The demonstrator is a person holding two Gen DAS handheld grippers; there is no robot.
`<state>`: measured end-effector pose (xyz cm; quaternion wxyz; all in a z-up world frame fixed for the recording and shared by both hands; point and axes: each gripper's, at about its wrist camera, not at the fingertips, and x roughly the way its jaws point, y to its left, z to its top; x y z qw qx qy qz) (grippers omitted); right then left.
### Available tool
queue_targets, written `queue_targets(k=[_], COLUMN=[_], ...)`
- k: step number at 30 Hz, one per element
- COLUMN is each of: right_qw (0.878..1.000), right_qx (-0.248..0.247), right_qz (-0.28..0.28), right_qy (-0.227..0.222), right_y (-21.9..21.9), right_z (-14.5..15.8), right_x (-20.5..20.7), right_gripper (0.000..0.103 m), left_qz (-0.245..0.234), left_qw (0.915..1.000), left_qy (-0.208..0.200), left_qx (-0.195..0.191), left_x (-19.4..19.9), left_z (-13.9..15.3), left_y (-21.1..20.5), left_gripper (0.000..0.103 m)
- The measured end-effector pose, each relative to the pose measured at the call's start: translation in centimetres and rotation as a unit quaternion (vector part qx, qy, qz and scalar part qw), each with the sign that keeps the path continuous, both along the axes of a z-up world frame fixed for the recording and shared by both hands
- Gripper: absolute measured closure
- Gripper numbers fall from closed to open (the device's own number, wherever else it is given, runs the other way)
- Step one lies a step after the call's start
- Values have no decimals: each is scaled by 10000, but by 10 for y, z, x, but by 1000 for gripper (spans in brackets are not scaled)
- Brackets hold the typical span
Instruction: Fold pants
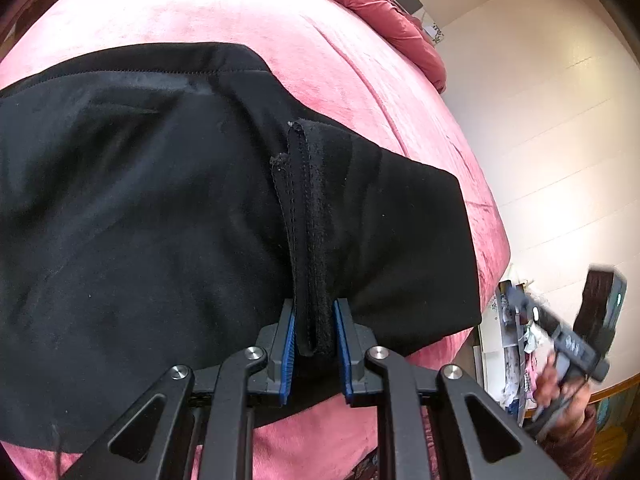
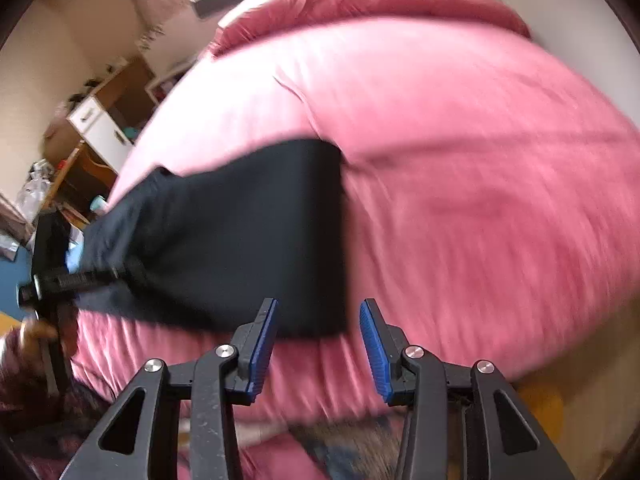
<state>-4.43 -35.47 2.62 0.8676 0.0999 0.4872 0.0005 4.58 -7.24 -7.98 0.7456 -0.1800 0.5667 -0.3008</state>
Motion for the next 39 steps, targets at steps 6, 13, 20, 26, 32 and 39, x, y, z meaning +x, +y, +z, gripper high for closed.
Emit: queue_targets(k=[6, 13, 20, 26, 32, 39], right_qw=[9985, 9966, 9920, 9946, 9943, 9947], right_qx=[-405, -507, -504, -105, -218, -216], right_qz=[371, 601, 1053, 989, 1018, 984], right_qy=[-23, 238, 485, 290, 213, 226], right_y=[53, 72, 84, 69, 67, 63], right_z=[-17, -44, -65, -71, -76, -76], right_x=[70, 85, 55, 38, 39, 42], right_gripper=[60, 60, 60, 60, 59, 59], left_qz=[166, 647, 581, 383, 293, 172], left_qw=[9976, 9913, 9938, 9983, 9990, 9994], left_qy=[346, 541, 646, 402, 325, -217], left_qx=[-574, -1008, -699, -193, -76, 219], left_x=[14, 47, 78, 51, 37, 16], left_z=[-1, 5, 0, -2, -10, 2], left_y=[25, 43, 9, -5, -9, -21], left_gripper=[63, 55, 61, 75, 75, 92])
